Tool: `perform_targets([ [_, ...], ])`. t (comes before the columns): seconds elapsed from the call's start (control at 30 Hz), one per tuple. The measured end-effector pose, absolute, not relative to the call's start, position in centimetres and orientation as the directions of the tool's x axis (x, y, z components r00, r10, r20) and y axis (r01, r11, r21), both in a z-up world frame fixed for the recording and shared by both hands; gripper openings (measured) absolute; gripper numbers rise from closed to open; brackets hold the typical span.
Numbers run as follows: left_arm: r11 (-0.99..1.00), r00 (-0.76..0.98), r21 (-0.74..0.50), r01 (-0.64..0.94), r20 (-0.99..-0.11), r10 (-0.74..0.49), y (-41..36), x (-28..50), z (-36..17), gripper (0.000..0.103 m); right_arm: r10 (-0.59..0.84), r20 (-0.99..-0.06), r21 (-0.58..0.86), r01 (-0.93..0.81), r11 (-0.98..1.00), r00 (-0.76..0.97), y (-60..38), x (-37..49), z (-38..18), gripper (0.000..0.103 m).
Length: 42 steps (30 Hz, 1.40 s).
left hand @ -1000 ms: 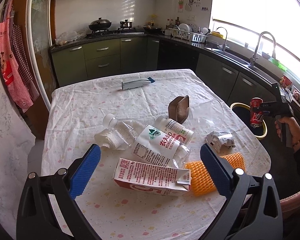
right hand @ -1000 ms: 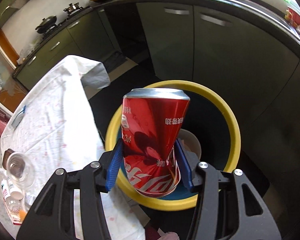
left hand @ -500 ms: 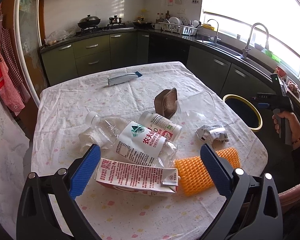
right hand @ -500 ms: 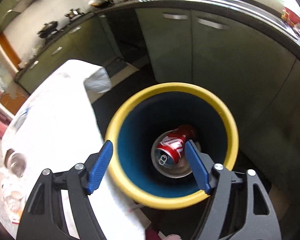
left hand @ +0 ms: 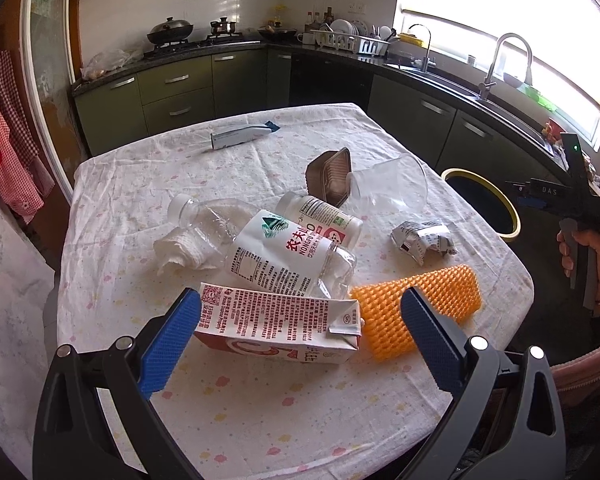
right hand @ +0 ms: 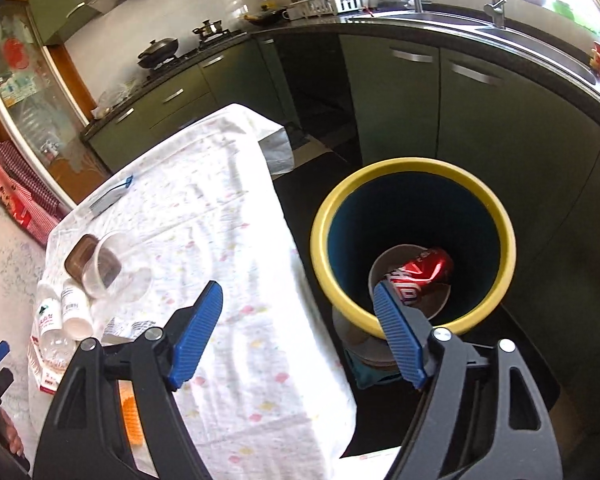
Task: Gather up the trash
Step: 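Move the left tool to the white milk carton and close on it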
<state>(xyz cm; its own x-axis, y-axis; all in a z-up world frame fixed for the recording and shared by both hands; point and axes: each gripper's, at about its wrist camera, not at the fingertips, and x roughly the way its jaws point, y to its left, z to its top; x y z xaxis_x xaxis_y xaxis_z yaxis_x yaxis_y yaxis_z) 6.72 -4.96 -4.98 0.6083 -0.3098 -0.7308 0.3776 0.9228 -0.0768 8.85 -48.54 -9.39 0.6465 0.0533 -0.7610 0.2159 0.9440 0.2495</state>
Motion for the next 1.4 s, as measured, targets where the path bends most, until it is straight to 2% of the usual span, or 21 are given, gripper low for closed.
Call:
perform_targets([
  [0.17, 0.918, 0.555, -0.152, 0.367, -0.756, -0.347, -4.4, 7.0, -6.1, 0.098, 0.068, -0.768, 0.247, 0.195, 0.949, 0.637, -47.3, 9.2, -9.8, 0.074],
  [0.4, 0.901, 0.532, -0.170, 0.400, -0.757, -0.379, -5.8, 6.6, -5.7, 0.098, 0.083, -0.774, 0.242, 0.173, 0.955, 0.627, -46.4, 9.5, -10.5, 0.074],
  [0.67, 0.881, 0.539, -0.030, 0.473, -0.780, -0.316, -7.9, 6.7, -5.6, 0.098, 0.103, -0.780, 0.252, 0.160, 0.955, 0.617, -46.2, 9.7, -11.1, 0.074],
  [0.77, 0.783, 0.537, 0.083, 0.617, -0.771, -0.341, -8.5, 6.5, -4.9, 0.098, 0.103, -0.785, 0.246, 0.155, 0.957, 0.611, -46.2, 9.8, -11.1, 0.074],
  [0.9, 0.520, 0.438, 0.183, 0.835, -0.792, -0.425, -8.5, 6.4, -4.8, 0.098, 0.102, -0.786, 0.245, 0.156, 0.957, 0.610, -46.2, 9.8, -11.1, 0.074],
  [1.0, 0.432, 0.357, 0.163, 0.887, -0.836, -0.418, -7.9, 7.8, -5.4, 0.097, 0.102, -0.791, 0.244, 0.158, 0.957, 0.604, -46.2, 9.8, -11.2, 0.074],
  [1.23, 0.367, 0.273, 0.150, 0.918, -0.911, -0.310, -6.0, 11.1, -7.9, 0.082, 0.093, -0.801, 0.233, 0.165, 0.958, 0.592, -46.1, 10.1, -11.2, 0.074],
  [1.4, 0.360, 0.251, 0.143, 0.922, -0.928, -0.274, -5.1, 12.5, -9.2, 0.082, 0.098, -0.807, 0.231, 0.158, 0.960, 0.582, -45.7, 10.6, -11.4, 0.075],
])
